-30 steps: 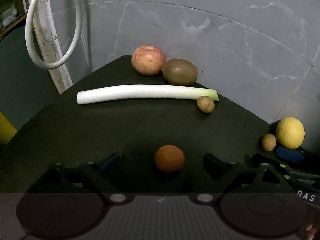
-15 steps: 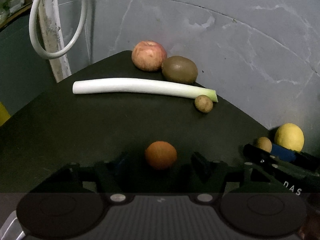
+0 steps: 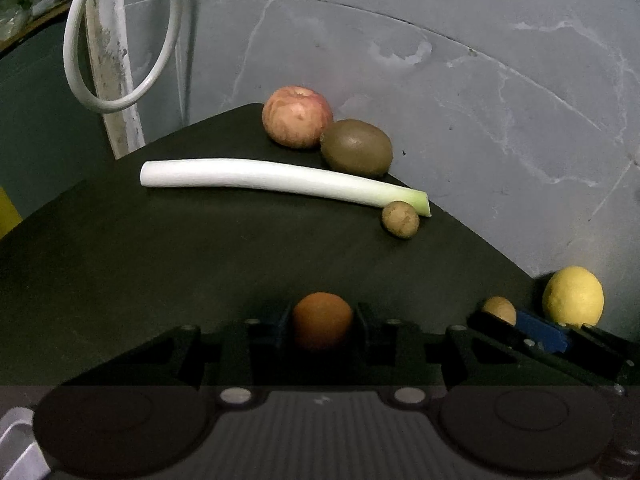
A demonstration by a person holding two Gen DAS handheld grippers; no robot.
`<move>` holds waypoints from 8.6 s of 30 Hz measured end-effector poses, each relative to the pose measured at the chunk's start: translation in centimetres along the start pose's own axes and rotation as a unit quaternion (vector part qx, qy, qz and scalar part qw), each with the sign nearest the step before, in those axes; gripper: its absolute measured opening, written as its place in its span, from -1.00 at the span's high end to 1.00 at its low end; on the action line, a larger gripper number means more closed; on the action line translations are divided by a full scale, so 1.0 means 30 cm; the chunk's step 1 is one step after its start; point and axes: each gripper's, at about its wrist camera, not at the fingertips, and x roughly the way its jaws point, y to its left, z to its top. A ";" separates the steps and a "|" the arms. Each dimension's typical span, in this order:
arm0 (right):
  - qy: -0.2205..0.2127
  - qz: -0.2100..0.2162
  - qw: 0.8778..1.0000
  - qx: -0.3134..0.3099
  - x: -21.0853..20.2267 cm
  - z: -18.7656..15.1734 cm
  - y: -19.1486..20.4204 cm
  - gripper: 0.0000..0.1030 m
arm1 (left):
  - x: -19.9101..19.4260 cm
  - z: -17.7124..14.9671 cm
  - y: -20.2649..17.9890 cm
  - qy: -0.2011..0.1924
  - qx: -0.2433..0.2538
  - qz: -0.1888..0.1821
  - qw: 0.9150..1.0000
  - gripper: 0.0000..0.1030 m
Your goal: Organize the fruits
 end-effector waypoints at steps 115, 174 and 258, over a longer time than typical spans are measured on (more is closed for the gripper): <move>0.160 0.250 0.860 -0.415 -0.469 -0.276 0.818 0.16 | -0.631 -0.609 0.635 0.057 -0.292 0.028 0.954 -0.07; 0.082 -0.030 0.996 0.026 -0.332 -0.051 -0.260 -0.99 | -0.071 -0.020 -0.139 0.098 -0.006 0.006 0.995 -0.99; -0.039 -0.082 0.995 0.040 -0.118 -0.037 -0.162 -0.20 | 0.047 0.026 -0.219 -0.033 0.031 -0.028 0.999 0.42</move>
